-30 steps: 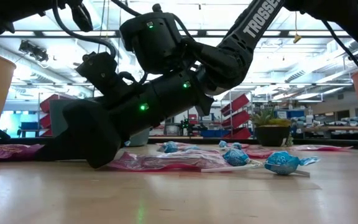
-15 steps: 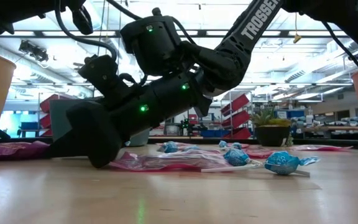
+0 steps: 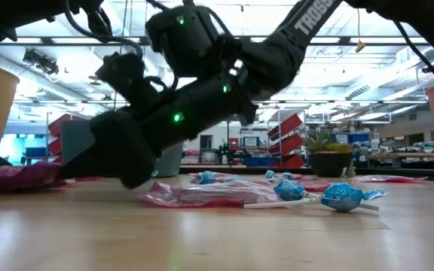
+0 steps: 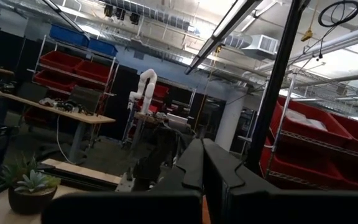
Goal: Sort candy
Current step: Put the purple candy into the orange bin
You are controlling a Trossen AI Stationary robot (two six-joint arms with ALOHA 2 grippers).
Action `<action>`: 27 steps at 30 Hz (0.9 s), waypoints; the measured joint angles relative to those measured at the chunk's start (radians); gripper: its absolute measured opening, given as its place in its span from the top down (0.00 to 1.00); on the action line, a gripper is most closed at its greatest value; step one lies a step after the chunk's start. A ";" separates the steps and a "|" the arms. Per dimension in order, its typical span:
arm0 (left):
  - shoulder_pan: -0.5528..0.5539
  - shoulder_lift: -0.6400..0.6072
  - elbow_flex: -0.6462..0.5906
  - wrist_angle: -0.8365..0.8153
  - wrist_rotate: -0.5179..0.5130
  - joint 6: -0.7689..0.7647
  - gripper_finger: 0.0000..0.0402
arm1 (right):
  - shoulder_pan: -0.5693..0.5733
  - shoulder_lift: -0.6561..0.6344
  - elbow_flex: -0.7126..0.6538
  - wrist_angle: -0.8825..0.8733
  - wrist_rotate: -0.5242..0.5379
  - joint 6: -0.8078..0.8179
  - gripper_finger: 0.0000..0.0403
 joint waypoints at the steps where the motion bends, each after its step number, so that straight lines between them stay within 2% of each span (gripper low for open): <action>1: 0.000 0.000 0.000 0.000 0.000 0.000 1.00 | 0.000 -0.013 0.000 -0.025 0.003 -0.002 1.00; 5: 0.000 0.000 0.000 0.002 -0.006 0.000 1.00 | 0.000 -0.070 0.000 -0.149 0.026 -0.007 1.00; 14: 0.000 0.000 0.000 0.000 -0.013 0.002 1.00 | -0.010 -0.202 0.000 -0.574 0.027 -0.010 1.00; 18: 0.000 0.000 0.000 0.000 -0.012 0.005 1.00 | -0.010 -0.220 0.000 -0.622 0.024 0.004 0.99; 22: 0.000 0.000 0.000 -0.001 -0.012 0.027 1.00 | -0.009 -0.225 0.000 -0.623 0.021 0.005 0.92; 27: 0.000 0.000 0.000 -0.004 -0.012 0.029 1.00 | -0.009 -0.225 0.000 -0.649 0.020 0.043 0.77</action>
